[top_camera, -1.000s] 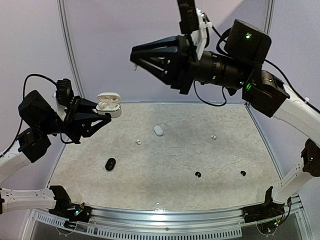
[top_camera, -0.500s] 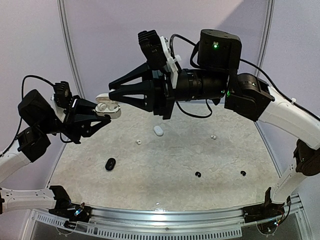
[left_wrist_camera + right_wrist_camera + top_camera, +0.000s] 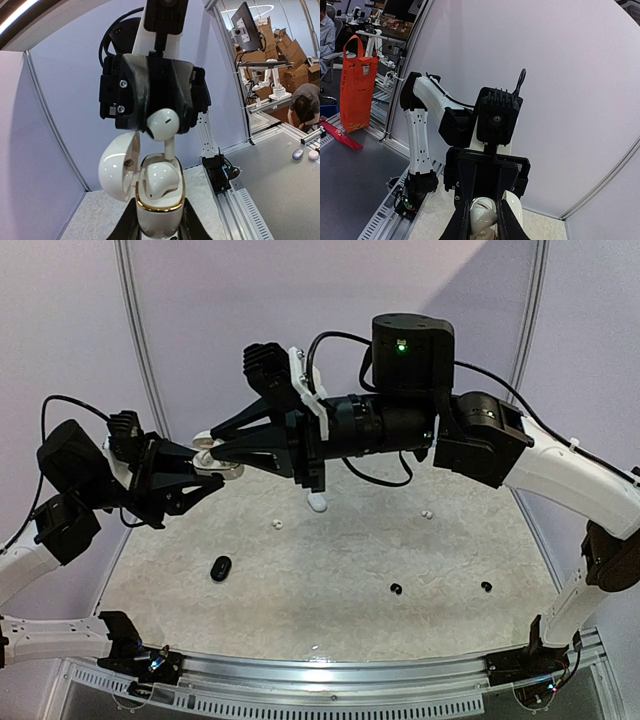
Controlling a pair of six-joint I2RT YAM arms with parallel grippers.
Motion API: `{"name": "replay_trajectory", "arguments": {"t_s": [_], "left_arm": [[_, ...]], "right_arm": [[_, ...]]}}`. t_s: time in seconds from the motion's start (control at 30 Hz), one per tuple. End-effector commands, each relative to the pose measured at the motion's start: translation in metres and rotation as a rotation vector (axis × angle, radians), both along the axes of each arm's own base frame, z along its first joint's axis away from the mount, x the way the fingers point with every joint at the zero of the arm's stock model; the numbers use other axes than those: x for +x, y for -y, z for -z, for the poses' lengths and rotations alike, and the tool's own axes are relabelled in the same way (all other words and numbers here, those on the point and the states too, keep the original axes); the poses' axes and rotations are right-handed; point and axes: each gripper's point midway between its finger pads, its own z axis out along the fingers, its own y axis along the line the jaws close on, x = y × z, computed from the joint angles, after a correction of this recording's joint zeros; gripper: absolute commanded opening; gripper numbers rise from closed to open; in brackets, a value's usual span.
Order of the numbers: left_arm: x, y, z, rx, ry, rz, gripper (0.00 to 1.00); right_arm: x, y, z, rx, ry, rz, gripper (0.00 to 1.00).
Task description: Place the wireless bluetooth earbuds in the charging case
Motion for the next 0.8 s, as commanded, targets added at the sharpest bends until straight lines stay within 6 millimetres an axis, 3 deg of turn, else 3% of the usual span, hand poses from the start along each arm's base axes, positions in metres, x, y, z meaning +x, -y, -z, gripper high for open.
{"name": "replay_trajectory", "arguments": {"t_s": [0.0,0.27,0.77], "left_arm": [[-0.006,-0.002,-0.004,-0.008,0.031,0.002,0.0],[-0.007,-0.003,-0.003,-0.01,0.031,0.003,0.0],[-0.006,-0.003,-0.003,-0.014,-0.002,-0.002,0.0]], "right_arm": [[0.006,-0.004,0.008,-0.029,0.031,0.044,0.0],[0.015,0.002,0.005,-0.02,0.057,0.101,0.0],[0.015,0.011,0.019,-0.1,0.09,0.112,0.01]]}}
